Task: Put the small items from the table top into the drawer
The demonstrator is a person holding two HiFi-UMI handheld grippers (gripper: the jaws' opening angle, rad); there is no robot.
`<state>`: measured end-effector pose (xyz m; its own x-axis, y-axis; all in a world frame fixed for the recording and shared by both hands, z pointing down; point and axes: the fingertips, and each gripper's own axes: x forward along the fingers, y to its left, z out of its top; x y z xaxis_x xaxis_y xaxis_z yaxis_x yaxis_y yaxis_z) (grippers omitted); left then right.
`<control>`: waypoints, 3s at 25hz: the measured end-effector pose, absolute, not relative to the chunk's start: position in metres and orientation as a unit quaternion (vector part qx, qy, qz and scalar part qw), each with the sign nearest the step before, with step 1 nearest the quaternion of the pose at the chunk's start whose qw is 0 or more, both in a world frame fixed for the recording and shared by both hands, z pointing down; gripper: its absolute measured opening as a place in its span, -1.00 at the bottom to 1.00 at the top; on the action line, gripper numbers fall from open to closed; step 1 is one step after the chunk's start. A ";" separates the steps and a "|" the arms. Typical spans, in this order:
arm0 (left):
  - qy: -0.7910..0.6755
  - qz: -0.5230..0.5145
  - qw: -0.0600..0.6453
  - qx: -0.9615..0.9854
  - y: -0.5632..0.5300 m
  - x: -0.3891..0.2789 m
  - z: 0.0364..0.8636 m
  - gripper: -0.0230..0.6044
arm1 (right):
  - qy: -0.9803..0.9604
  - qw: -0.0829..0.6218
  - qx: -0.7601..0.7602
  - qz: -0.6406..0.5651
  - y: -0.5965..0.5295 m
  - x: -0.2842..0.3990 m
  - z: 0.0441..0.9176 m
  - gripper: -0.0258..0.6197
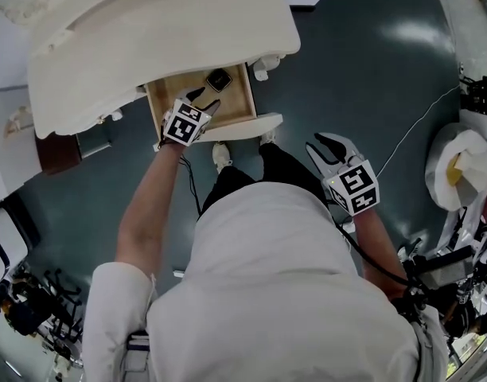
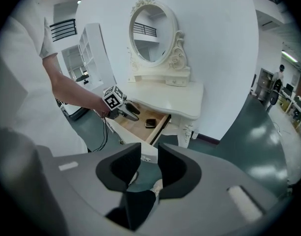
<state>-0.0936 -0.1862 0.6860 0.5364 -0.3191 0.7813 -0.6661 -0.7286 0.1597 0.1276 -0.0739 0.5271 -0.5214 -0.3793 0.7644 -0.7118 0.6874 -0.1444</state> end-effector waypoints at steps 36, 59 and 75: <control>-0.262 0.207 0.210 0.919 0.004 -0.164 0.463 -0.92 | -0.891 0.323 0.281 0.150 -0.017 -0.054 0.494 -0.92; -0.265 0.198 0.210 0.920 0.019 -0.176 0.455 -0.92 | -0.897 0.332 0.266 0.121 -0.010 -0.080 0.482 -0.92; -0.272 0.197 0.219 0.916 0.021 -0.187 0.465 -0.92 | -0.902 0.334 0.255 0.102 -0.013 -0.094 0.486 -0.92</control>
<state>-0.1866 0.0206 0.4651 0.7747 -0.4119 0.4798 -0.5844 -0.7561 0.2945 -0.0940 -0.0126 0.4859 -0.6472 -0.3910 0.6544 -0.5273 0.8495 -0.0139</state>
